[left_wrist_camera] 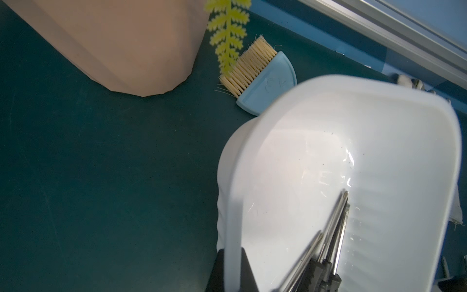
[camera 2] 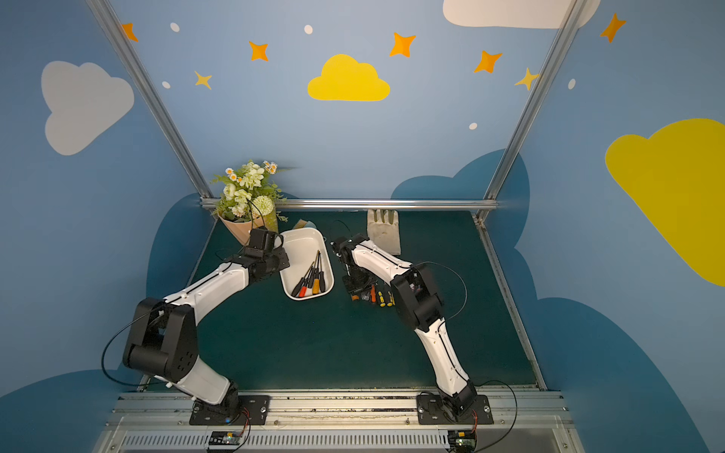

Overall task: Take out the screwdriver from the storage box
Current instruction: Place the screwdriver at the center of the board.

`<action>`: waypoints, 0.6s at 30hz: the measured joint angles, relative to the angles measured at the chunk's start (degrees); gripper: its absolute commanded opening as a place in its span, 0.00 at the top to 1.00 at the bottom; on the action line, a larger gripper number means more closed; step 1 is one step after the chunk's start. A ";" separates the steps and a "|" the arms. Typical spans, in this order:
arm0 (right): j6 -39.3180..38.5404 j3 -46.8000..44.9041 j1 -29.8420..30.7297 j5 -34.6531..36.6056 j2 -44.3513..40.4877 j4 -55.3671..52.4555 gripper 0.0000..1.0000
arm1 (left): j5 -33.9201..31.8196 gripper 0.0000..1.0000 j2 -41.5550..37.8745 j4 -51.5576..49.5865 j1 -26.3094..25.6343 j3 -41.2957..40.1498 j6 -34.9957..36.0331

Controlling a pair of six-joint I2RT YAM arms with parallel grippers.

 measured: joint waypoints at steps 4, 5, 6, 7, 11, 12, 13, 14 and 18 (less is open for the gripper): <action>0.00 0.02 -0.28 -0.09 0.02 0.00 0.82 | 0.00 0.98 0.00 0.00 0.00 0.00 0.00; 0.00 0.02 -0.28 -0.09 0.02 0.00 0.81 | 0.00 0.98 0.00 0.00 0.00 0.00 0.00; 0.00 0.02 -0.28 -0.09 0.02 0.00 0.79 | 0.00 0.98 0.00 0.00 0.00 0.00 0.00; 0.00 0.02 -0.28 -0.11 0.02 -0.02 0.79 | 0.00 0.98 0.00 0.00 0.00 0.00 0.00; 0.00 0.02 -0.28 -0.17 0.04 0.00 0.77 | 0.00 0.98 0.00 0.00 0.00 0.00 0.00; 0.00 0.02 -0.28 -0.20 0.04 -0.02 0.77 | 0.00 0.98 0.00 0.00 0.00 0.00 0.00; 0.02 0.02 -0.28 -0.17 0.04 -0.02 0.77 | 0.00 0.98 0.00 0.00 0.00 0.00 0.00; 0.02 0.02 -0.28 -0.20 0.04 0.00 0.77 | 0.00 0.98 0.00 0.00 0.00 0.00 0.00; 0.02 0.02 -0.28 -0.17 0.04 0.00 0.76 | 0.00 0.98 0.00 0.00 0.00 0.00 0.00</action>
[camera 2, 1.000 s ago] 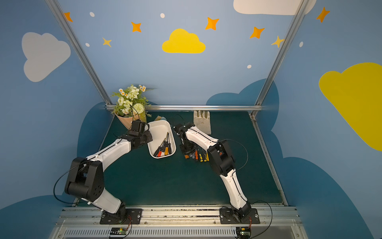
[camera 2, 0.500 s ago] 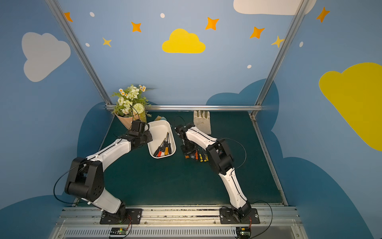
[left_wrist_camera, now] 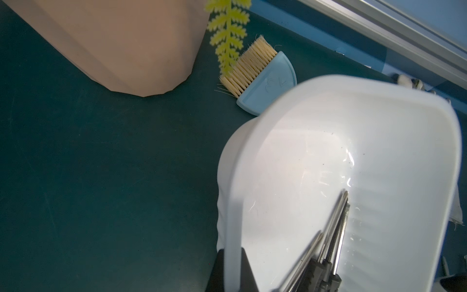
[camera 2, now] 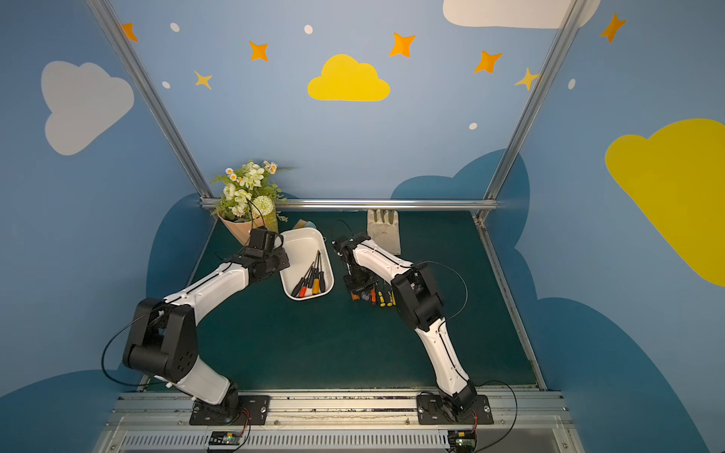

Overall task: Take out the screwdriver from the storage box
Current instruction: Place the screwdriver at the center of the board, then pick up the screwdriver from the storage box.

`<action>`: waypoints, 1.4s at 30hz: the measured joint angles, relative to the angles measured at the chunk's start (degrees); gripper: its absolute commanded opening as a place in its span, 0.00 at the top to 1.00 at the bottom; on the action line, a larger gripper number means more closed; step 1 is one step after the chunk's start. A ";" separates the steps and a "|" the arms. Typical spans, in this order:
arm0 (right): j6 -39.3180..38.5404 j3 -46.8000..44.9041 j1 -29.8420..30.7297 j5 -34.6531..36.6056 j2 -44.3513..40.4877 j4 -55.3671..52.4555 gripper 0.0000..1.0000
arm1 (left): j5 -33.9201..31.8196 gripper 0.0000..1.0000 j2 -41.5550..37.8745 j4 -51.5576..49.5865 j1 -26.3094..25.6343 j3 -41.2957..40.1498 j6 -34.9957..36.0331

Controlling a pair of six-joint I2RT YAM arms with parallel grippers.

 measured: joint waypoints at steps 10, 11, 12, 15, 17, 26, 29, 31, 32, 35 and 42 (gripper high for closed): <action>0.31 0.00 0.00 -0.02 0.00 0.00 0.74 | 0.00 0.98 0.00 0.00 0.00 0.00 0.00; 0.39 0.00 0.00 0.00 0.00 0.00 0.73 | 0.02 0.98 0.00 0.00 0.00 0.00 0.00; 0.46 0.00 0.00 0.00 0.00 0.00 0.73 | 0.02 0.98 0.00 0.00 0.00 0.00 0.00; 0.57 0.15 0.00 0.00 0.00 -0.04 0.73 | 0.02 0.98 0.00 0.00 0.00 0.00 0.00; 0.76 0.52 0.00 0.07 -0.02 -0.02 0.73 | 0.02 0.98 0.00 0.00 0.00 0.00 0.00; 1.14 -1.07 0.07 0.76 -6.10 2.32 0.73 | 0.20 0.98 0.00 0.02 0.00 0.00 0.00; 1.09 -1.22 0.13 0.59 -9.75 3.72 0.73 | 0.37 0.98 0.00 0.02 0.00 0.00 0.00; 0.90 -1.05 0.28 0.07 -11.58 4.48 0.73 | 0.50 0.98 0.00 0.02 0.00 0.00 0.00; 0.81 -0.70 0.44 -0.26 -12.20 4.66 0.73 | 0.66 0.98 0.00 0.02 0.00 0.00 0.00; 0.72 0.68 1.38 -1.68 -12.44 5.44 0.73 | 1.22 0.98 -0.04 0.24 0.00 -0.02 0.02; 1.01 0.85 6.19 -4.94 -12.46 9.22 0.68 | 1.66 0.98 -1.33 1.31 0.00 -0.57 0.04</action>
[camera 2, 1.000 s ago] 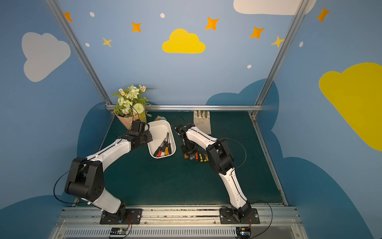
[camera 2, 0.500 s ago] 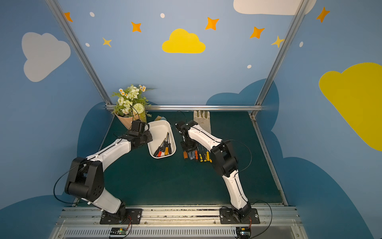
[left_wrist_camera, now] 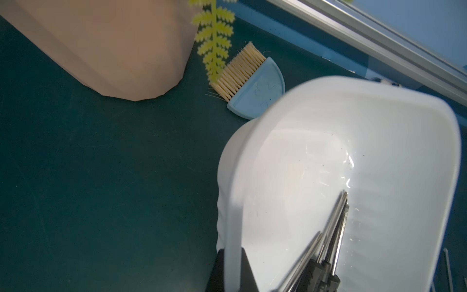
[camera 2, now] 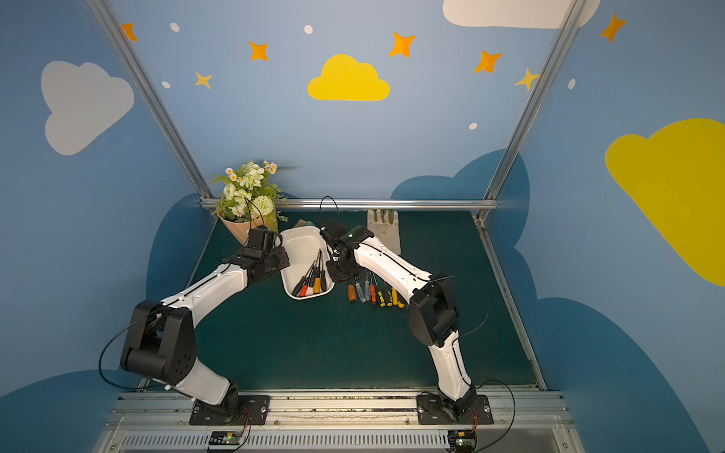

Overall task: Take out the screwdriver from the storage box
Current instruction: Pick up the screwdriver from the storage box.

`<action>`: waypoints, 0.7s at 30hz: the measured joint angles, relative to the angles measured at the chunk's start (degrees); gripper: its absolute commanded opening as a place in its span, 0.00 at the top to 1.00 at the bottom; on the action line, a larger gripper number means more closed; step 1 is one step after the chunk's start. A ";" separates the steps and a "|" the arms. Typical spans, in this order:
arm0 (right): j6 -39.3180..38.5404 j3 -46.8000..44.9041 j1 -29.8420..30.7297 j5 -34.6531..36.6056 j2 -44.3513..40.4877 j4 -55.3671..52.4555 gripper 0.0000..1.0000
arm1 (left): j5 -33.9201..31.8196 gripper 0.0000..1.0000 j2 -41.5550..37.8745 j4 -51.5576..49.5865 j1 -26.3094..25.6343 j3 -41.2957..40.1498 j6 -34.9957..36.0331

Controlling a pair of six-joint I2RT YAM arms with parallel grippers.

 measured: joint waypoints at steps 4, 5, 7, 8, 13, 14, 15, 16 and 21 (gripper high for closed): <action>1.03 1.25 2.21 -3.06 0.02 1.97 0.68 | 0.50 0.98 -0.11 0.48 0.00 0.00 0.68; 1.33 1.92 2.54 -3.74 0.04 2.32 0.67 | 0.55 0.98 -0.11 0.50 -0.02 -0.02 0.87; 2.05 2.80 2.84 -4.87 0.07 3.52 0.67 | 0.70 0.98 -0.11 0.85 -0.02 -0.17 1.25; 2.40 2.89 2.95 -5.18 0.07 4.13 0.67 | 0.74 0.98 -0.11 1.18 -0.04 -0.31 1.31; 4.50 3.41 3.34 -6.75 2.01 6.82 0.65 | 1.05 0.98 -1.62 4.04 -0.15 -3.02 2.03; 4.92 3.48 3.41 -6.84 2.54 7.19 0.65 | 1.07 0.98 -1.95 4.35 -0.17 -3.43 2.19; 5.35 3.48 3.45 -6.88 3.17 7.58 0.64 | 1.09 0.98 -2.19 4.68 -0.20 -3.74 2.36; 5.79 3.48 3.48 -6.88 3.80 7.89 0.64 | 1.11 0.98 -2.29 4.81 -0.28 -3.82 2.40; 7.91 3.50 3.56 -6.82 6.34 9.27 0.62 | 1.14 0.98 -2.32 6.01 -0.59 -3.82 2.78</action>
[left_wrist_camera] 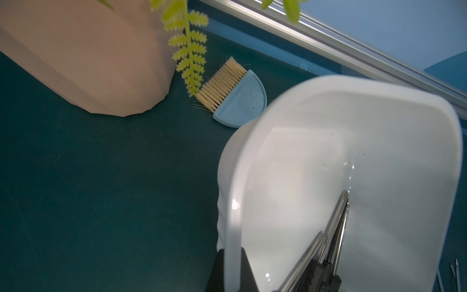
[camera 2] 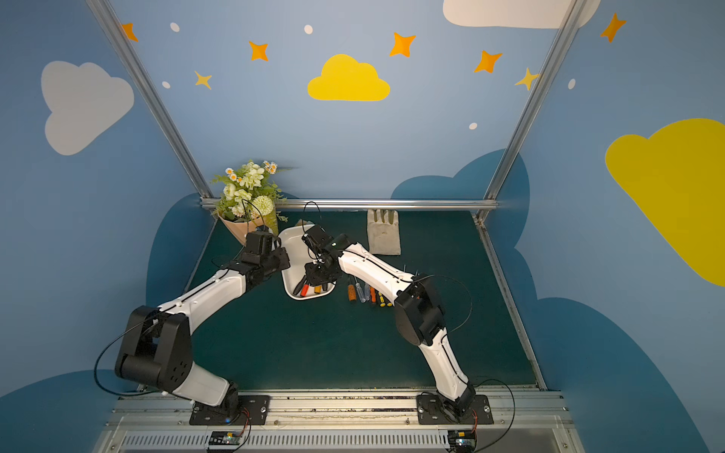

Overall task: Take out the screwdriver from the storage box
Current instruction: Pick up the screwdriver from the storage box.

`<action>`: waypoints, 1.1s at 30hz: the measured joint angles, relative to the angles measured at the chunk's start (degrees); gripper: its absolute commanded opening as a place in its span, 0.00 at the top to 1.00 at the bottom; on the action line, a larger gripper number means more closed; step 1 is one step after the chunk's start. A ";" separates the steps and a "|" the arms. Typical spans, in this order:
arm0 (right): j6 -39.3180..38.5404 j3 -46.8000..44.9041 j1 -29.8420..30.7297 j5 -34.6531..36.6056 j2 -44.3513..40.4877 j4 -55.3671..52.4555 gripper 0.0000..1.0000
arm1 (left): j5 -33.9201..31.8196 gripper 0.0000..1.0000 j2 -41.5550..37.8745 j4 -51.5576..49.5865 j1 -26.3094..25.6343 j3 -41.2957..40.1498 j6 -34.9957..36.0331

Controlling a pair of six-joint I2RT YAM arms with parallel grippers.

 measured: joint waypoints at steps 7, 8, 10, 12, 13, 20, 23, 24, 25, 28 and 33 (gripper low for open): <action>2.67 0.68 0.46 1.31 1.57 0.87 0.61 | -0.07 0.98 0.00 0.00 -0.68 0.00 0.68; 3.04 1.03 0.50 1.42 1.92 1.01 0.61 | -0.07 0.98 0.00 0.00 -0.76 0.00 0.70; 3.89 1.75 0.50 1.46 3.08 1.31 0.62 | -0.09 0.98 0.00 0.00 -0.94 0.00 0.70; 4.70 2.05 0.52 1.42 4.35 1.68 0.62 | -0.15 0.98 0.00 0.00 -1.03 0.00 0.74; 4.98 2.05 0.50 1.42 4.90 1.68 0.62 | -0.26 0.98 0.00 0.00 -1.03 0.00 0.87; 6.49 3.45 0.50 1.42 9.20 1.22 0.63 | -2.14 0.98 0.00 -0.09 -1.68 0.00 2.40; 6.51 4.72 0.44 1.22 10.47 0.61 0.63 | -2.84 0.98 0.00 0.00 -1.99 0.00 2.78; 6.40 5.09 0.44 1.05 10.80 0.52 0.63 | -3.10 0.98 0.00 0.00 -2.16 0.00 2.89; 6.27 5.33 0.46 0.90 10.97 0.42 0.63 | -3.34 0.98 0.00 -0.02 -2.32 0.00 3.02; 5.70 5.51 0.55 1.01 11.02 0.26 0.63 | -3.76 0.98 0.02 -0.04 -2.69 0.00 3.17; 4.94 6.54 0.50 1.75 11.56 -1.20 0.65 | -3.98 0.98 0.02 -0.68 -2.93 0.17 3.23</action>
